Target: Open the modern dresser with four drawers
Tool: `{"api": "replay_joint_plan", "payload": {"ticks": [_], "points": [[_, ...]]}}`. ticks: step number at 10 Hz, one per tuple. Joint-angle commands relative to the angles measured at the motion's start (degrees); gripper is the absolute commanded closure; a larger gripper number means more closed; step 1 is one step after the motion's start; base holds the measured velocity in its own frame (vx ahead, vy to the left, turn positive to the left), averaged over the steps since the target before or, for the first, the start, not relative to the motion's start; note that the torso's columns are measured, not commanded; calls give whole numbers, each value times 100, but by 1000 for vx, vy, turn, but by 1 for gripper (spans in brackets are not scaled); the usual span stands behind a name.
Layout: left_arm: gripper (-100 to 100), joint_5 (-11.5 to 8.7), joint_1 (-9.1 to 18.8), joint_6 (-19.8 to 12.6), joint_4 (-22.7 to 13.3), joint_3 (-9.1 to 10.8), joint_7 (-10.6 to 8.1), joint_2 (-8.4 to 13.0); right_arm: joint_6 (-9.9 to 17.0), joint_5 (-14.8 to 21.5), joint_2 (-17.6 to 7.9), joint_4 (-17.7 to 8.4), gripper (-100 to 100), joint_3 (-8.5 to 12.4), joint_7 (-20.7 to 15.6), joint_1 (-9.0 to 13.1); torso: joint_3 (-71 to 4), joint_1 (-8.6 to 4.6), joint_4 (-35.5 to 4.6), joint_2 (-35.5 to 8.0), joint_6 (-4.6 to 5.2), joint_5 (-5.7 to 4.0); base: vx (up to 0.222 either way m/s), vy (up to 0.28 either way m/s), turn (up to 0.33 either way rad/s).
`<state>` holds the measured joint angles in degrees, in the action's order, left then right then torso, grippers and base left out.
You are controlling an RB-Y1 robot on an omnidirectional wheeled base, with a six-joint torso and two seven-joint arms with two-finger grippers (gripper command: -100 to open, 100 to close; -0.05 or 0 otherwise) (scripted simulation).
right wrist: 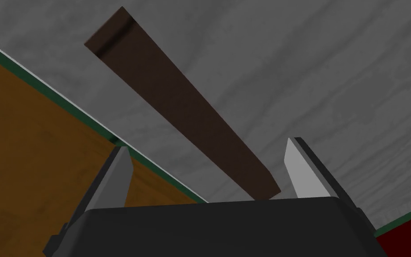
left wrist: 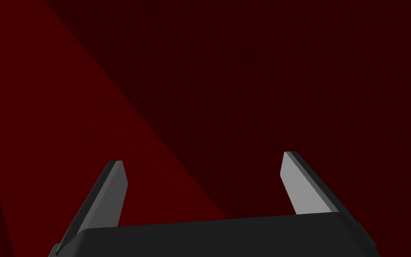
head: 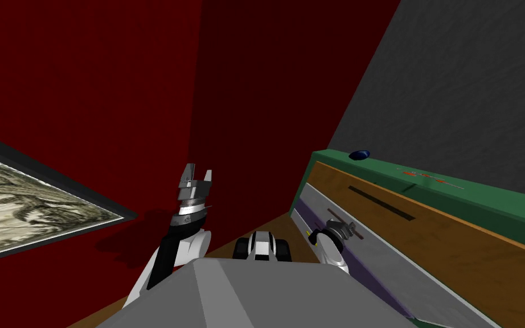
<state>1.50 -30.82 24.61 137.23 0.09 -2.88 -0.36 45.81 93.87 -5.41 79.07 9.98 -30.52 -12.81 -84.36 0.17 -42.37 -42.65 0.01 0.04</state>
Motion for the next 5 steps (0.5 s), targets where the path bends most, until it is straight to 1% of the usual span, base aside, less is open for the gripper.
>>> {"api": "replay_joint_plan", "payload": {"ticks": [1,2,3,4,5], "points": [[0,0,0,0,0,0,0,0,-19,-29,-24,-13,-100,16,0,9,3,-19,-3,1,0,-2,48,-57,6],[0,0,1,0,-1,0,0,0,-25,-34,-28,-14,100,19,0,12,-2,-10,0,7,-1,-3,9,-9,2],[0,0,1,0,-1,-1,0,0,-21,-25,43,65,100,2,-87,1,-8,0,2,15,0,2,-55,99,19],[0,0,2,0,0,-2,0,-2,-20,-23,61,85,100,-1,-108,-1,4,42,-9,-10,14,19,-88,175,-25],[0,0,2,0,0,-3,0,-3,-18,-18,96,124,100,-9,-151,-7,12,43,-13,-17,15,18,-87,194,-23]]}}
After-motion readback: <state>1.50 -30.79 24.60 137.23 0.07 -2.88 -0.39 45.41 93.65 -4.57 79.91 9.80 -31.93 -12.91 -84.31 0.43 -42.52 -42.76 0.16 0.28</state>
